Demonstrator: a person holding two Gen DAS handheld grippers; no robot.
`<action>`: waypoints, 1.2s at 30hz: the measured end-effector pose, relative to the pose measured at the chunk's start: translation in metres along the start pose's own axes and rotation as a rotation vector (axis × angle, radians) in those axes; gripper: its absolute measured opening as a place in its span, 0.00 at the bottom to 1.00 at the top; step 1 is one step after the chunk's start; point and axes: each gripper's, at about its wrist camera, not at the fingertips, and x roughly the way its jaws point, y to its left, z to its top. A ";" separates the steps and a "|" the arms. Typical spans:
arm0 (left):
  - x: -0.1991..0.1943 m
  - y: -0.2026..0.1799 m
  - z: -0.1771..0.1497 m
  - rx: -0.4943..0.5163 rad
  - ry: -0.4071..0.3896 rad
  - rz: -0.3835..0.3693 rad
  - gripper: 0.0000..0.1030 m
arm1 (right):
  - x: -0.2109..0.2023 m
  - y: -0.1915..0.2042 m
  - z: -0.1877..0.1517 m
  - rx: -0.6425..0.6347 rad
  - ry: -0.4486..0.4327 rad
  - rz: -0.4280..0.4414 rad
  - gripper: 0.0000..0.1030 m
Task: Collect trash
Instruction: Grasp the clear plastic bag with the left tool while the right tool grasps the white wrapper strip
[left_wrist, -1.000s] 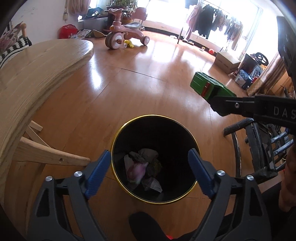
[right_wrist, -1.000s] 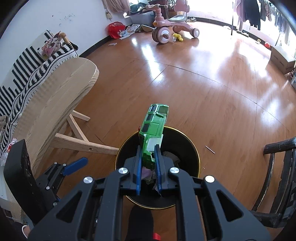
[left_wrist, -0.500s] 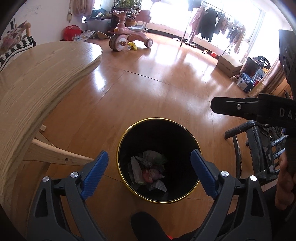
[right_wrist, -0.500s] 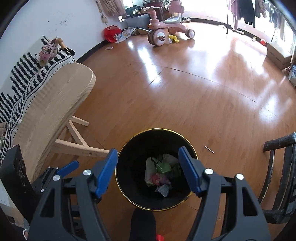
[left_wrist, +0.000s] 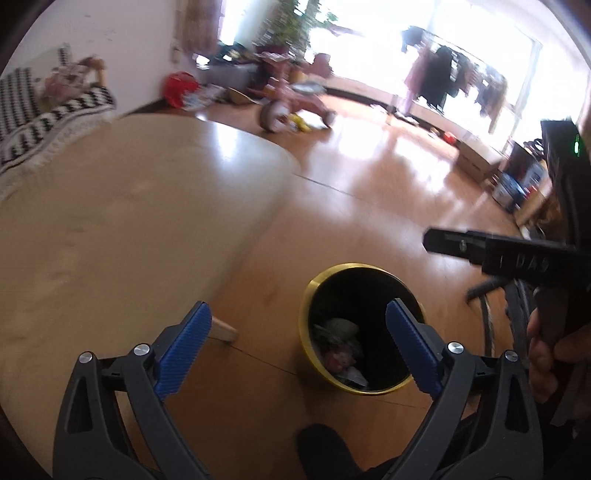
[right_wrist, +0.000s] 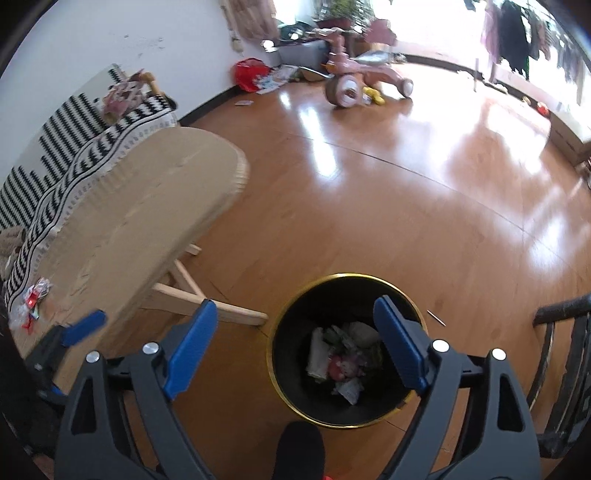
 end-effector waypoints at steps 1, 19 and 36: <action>-0.008 0.009 0.002 -0.012 -0.009 0.016 0.90 | 0.000 0.014 0.001 -0.018 -0.005 0.020 0.82; -0.220 0.339 -0.103 -0.580 -0.153 0.596 0.90 | 0.050 0.385 -0.017 -0.531 0.056 0.417 0.82; -0.210 0.484 -0.137 -0.904 -0.214 0.635 0.92 | 0.161 0.529 -0.020 -0.691 0.153 0.468 0.82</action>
